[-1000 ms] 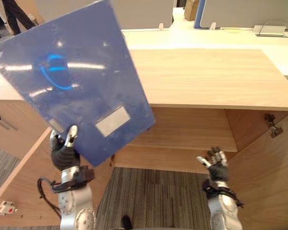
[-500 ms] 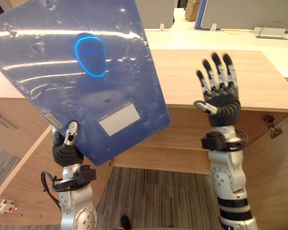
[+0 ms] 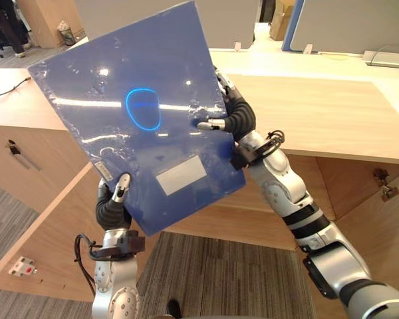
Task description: Walk over to the cabinet, pick up the folder, carry it to the office cabinet, place the folder inside the office cabinet, then close the office cabinet door
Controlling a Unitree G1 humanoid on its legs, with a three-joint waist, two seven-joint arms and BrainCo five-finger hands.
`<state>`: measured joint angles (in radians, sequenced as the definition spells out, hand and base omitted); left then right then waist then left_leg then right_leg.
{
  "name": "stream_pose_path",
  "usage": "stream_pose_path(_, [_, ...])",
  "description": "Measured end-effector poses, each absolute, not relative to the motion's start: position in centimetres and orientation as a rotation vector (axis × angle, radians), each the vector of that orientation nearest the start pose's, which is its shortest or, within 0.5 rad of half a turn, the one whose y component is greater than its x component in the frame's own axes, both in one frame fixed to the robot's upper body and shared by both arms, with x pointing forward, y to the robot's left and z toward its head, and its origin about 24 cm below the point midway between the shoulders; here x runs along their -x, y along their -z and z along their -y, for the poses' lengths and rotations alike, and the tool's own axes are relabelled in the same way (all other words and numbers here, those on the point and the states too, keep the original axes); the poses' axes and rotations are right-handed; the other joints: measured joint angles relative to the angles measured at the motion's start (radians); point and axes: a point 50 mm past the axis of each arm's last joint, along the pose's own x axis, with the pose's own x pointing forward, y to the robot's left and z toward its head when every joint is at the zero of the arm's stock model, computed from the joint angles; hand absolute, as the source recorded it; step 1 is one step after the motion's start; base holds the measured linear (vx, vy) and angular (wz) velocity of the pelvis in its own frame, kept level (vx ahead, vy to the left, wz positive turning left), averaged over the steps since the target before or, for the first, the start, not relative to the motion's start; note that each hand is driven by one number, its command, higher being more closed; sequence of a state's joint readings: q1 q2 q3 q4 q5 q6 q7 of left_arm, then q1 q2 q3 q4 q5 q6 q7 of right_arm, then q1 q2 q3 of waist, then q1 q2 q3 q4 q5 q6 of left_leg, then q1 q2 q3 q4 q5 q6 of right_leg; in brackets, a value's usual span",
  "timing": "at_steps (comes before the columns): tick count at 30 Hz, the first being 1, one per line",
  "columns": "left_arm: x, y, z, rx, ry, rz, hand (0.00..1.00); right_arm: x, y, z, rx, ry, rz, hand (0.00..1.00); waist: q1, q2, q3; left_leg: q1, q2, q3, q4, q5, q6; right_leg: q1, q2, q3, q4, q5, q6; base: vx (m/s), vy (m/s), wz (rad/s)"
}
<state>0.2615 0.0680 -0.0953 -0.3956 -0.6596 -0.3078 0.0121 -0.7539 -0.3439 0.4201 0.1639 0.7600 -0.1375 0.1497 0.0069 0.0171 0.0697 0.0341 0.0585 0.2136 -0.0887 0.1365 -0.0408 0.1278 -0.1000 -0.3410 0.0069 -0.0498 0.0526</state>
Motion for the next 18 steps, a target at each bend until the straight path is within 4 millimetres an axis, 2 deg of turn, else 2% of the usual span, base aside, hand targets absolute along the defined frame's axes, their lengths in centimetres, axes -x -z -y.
stream_pose_path(3, [-19.6,-9.3,-16.8,0.619,-0.032,0.39,1.0,-33.4,-20.4,6.6,-0.199,-0.729,0.433,0.0,0.001,-0.001,-0.023,-0.007,0.001,-0.002,0.0,0.003,-0.001,-0.006,0.004,0.0,-0.001,0.002,-0.003,-0.01,0.0,0.0])
stream_pose_path(9, [-19.1,-8.7,-17.2,0.598,-0.044,0.359,1.0,-33.8,-19.2,6.3,-0.102,-0.76,0.356,0.0,-0.001,0.0,-0.03,-0.017,0.013,-0.006,-0.004,0.016,-0.006,-0.014,0.016,-0.004,-0.002,0.009,-0.014,-0.04,-0.009,0.01])
stream_pose_path(10, [-18.9,-8.5,-17.3,0.59,-0.047,0.35,1.0,-33.9,-18.9,6.3,-0.073,-0.775,0.325,1.0,0.0,-0.001,-0.031,-0.021,0.015,-0.006,-0.004,0.019,-0.008,-0.018,0.022,-0.004,-0.005,0.012,-0.018,-0.07,-0.014,-0.02])
stream_pose_path(15, [-18.7,-8.0,-17.7,0.527,-0.044,0.319,1.0,-34.1,-16.8,7.3,0.007,-0.866,0.112,1.0,0.007,-0.003,-0.05,-0.037,0.029,-0.009,-0.004,0.029,-0.014,-0.024,0.039,-0.006,-0.032,0.029,-0.03,-0.04,-0.018,-0.01])
stream_pose_path(18, [-18.6,-7.9,-17.9,0.498,-0.036,0.305,1.0,-33.9,-15.7,7.9,-0.025,-0.888,0.031,1.0,0.007,-0.003,-0.054,-0.041,0.033,-0.009,-0.004,0.031,-0.018,-0.024,0.045,-0.006,-0.037,0.034,-0.033,0.0,0.0,0.0])
